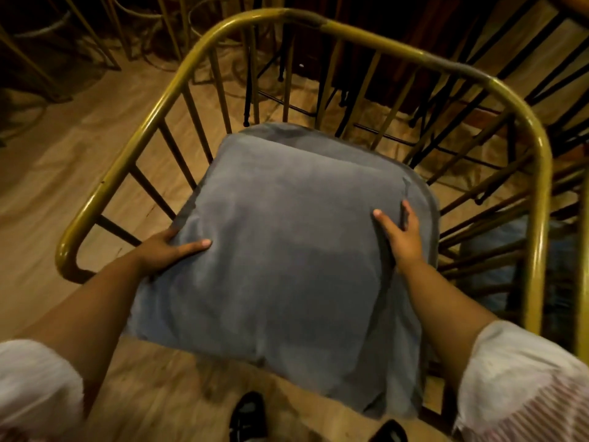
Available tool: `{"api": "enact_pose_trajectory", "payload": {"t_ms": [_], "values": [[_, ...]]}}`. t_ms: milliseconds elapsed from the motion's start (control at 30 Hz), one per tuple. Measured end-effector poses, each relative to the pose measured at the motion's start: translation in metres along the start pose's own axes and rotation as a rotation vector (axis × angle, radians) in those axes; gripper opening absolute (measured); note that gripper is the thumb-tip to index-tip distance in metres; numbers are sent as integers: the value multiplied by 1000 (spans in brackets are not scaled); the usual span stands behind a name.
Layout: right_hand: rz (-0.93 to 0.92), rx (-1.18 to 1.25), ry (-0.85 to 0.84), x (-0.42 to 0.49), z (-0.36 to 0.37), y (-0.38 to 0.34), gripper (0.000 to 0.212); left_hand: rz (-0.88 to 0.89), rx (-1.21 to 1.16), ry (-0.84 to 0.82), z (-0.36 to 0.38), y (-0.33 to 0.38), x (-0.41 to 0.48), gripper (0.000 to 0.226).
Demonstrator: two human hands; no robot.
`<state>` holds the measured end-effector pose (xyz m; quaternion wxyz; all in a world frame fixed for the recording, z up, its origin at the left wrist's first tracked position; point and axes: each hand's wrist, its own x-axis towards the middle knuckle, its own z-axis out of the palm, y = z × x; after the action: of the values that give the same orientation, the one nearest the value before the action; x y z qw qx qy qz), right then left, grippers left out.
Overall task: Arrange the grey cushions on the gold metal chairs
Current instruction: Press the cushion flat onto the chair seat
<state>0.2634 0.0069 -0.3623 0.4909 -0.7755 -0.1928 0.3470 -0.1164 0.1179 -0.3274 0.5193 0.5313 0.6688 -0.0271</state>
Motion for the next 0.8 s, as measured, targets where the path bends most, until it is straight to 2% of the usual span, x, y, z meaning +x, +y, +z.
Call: {"api": "enact_pose_trajectory", "payload": {"t_ms": [100, 200, 267, 400, 567, 667, 800], "values": [[108, 20, -82, 2, 0, 3, 89, -61, -101, 18, 4, -10, 6, 108], [227, 43, -69, -8, 0, 23, 97, -54, -195, 48, 9, -9, 11, 114], [312, 79, -67, -14, 0, 35, 98, -18, -240, 70, 15, -6, 13, 109], [279, 101, -21, -22, -3, 29, 86, 50, -267, 128, 25, 6, 8, 96], [213, 116, -1, -36, -18, 7, 81, 64, -260, 135, 30, 17, -10, 97], [197, 114, 55, -46, -34, 8, 83, 91, -250, 134, 42, 20, -21, 89], [202, 132, 134, -66, -47, 29, 80, 93, -174, 107, 52, 18, -32, 117]]}}
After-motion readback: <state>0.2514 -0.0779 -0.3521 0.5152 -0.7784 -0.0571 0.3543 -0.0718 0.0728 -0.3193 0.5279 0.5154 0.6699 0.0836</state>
